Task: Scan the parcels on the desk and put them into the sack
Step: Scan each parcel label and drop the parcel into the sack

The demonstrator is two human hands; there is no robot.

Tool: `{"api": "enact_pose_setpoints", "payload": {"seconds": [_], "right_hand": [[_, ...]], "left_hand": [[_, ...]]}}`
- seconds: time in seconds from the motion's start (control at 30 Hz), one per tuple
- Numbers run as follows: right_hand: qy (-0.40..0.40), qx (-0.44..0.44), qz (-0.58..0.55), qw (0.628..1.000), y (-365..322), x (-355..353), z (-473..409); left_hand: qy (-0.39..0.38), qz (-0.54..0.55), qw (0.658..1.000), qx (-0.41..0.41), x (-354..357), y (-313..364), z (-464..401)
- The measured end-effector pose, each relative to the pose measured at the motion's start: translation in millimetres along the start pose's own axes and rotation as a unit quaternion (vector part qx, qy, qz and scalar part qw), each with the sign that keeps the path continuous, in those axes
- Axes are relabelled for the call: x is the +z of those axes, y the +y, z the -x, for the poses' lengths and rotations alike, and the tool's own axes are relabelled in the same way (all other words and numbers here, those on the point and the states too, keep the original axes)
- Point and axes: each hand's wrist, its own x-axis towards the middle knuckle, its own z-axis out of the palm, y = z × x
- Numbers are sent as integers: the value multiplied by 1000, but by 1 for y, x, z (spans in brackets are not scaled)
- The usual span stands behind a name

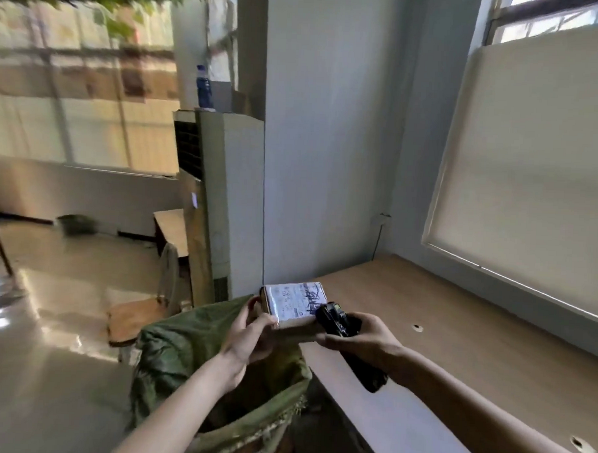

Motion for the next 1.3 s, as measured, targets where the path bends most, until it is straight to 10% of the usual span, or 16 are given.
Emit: {"api": "enact_pose_setpoints", "payload": {"seconds": [0.43,1.3], "right_hand": [[-155,-42,-72,984,-45,205,-154],[-237,53,126,962,66,442,-366]], "left_hand": [[166,-14,985,-43,-203,-51,-55],[140,-217,932,-253,-299,-258,-247]]}}
